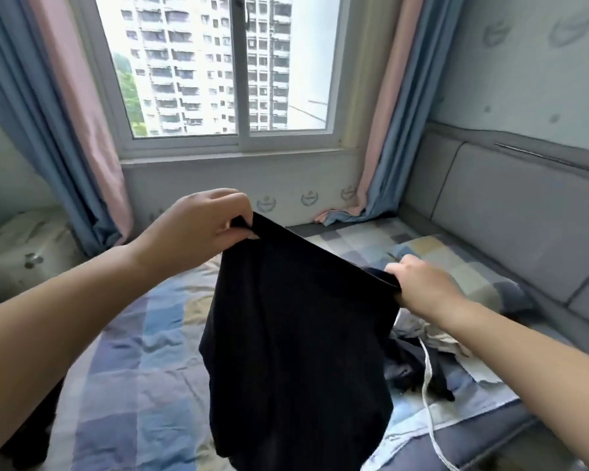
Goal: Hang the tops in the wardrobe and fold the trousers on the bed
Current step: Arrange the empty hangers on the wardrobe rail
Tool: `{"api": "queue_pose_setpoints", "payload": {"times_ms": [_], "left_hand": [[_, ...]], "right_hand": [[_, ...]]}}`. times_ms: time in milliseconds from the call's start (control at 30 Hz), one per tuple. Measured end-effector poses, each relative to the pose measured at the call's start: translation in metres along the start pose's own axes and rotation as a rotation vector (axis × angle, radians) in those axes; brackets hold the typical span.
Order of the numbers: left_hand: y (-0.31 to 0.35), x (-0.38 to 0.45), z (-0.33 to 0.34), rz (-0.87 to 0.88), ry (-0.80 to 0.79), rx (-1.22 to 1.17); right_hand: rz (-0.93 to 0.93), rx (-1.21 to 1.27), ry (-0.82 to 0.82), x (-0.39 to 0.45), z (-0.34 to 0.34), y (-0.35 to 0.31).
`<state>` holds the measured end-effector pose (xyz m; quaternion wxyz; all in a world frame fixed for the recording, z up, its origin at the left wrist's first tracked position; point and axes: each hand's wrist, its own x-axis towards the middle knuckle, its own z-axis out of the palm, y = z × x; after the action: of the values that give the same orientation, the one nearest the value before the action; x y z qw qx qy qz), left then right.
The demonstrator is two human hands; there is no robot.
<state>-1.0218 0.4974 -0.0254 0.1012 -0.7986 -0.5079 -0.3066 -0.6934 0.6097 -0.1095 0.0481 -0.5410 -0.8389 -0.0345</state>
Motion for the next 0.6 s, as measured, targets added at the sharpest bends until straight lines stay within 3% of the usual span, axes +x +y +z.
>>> {"api": "queue_pose_setpoints", "payload": {"times_ms": [200, 367, 433, 600], "left_hand": [[0.005, 0.013, 0.028, 0.176, -0.182, -0.066], [0.04, 0.031, 0.063, 0.356, -0.268, -0.062], [0.067, 0.044, 0.08, 0.447, -0.3, -0.06], [0.151, 0.077, 0.126, 0.585, -0.356, -0.07]], "right_hand": [[0.354, 0.159, -0.016, -0.071, -0.019, 0.034], [0.677, 0.914, 0.114, -0.137, -0.031, 0.051], [0.763, 1.072, 0.227, -0.172, -0.04, 0.064], [0.921, 0.96, 0.393, -0.261, -0.069, 0.108]]}}
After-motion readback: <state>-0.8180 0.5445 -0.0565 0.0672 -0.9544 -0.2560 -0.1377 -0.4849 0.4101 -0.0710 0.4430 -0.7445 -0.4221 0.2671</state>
